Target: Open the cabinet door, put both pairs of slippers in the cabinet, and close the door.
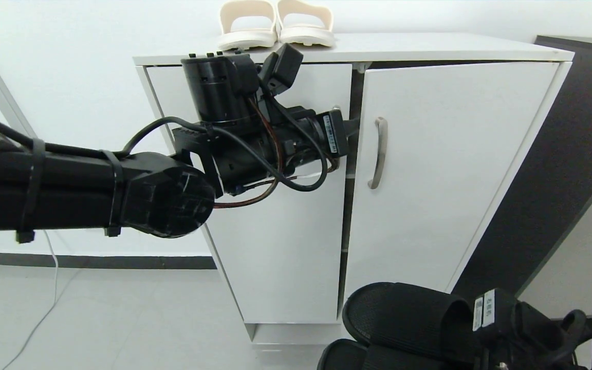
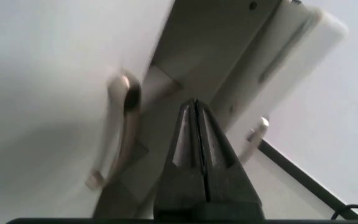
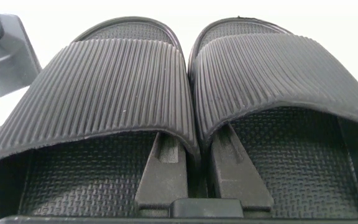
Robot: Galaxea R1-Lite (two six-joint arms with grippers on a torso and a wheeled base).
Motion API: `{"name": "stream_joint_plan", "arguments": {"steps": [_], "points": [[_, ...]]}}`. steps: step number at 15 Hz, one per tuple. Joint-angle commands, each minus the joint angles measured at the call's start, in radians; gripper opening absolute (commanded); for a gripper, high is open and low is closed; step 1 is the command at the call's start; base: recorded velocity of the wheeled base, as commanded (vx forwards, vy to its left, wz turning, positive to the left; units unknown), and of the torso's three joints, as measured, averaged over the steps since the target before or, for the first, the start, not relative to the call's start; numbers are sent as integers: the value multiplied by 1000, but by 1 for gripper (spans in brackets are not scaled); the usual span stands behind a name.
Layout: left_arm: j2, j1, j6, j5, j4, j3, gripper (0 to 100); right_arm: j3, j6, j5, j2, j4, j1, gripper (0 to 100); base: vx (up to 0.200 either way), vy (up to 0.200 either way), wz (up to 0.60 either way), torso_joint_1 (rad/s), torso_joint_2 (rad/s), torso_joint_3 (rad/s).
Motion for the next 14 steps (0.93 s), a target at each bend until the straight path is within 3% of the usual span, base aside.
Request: {"name": "stream_joint_plan", "arguments": {"steps": [1, 3, 5, 7, 10, 14], "points": [[-12, -30, 0, -3, -5, 21, 0, 16, 2, 3, 2, 0, 23, 0, -200, 0, 0, 2, 7, 2], [-43, -118, 4, -3, -14, 70, 0, 29, 14, 3, -7, -2, 97, 0, -200, 0, 0, 2, 2, 5], [-63, -201, 7, -3, -31, 104, 0, 37, 37, 3, -10, -2, 109, 0, -200, 0, 0, 0, 2, 5], [-68, -213, 6, -4, -75, 125, 0, 43, 34, 3, -10, -5, 115, 0, -200, 0, 0, 0, 5, 2], [-92, -141, 4, -1, -138, 182, 0, 42, 35, 0, -12, -8, 112, 0, 0, 0, 0, 0, 0, 0], [-267, -6, 6, 4, -126, 358, 0, 0, 38, -10, 28, -8, 43, 0, 0, 0, 0, 0, 0, 0]]}}
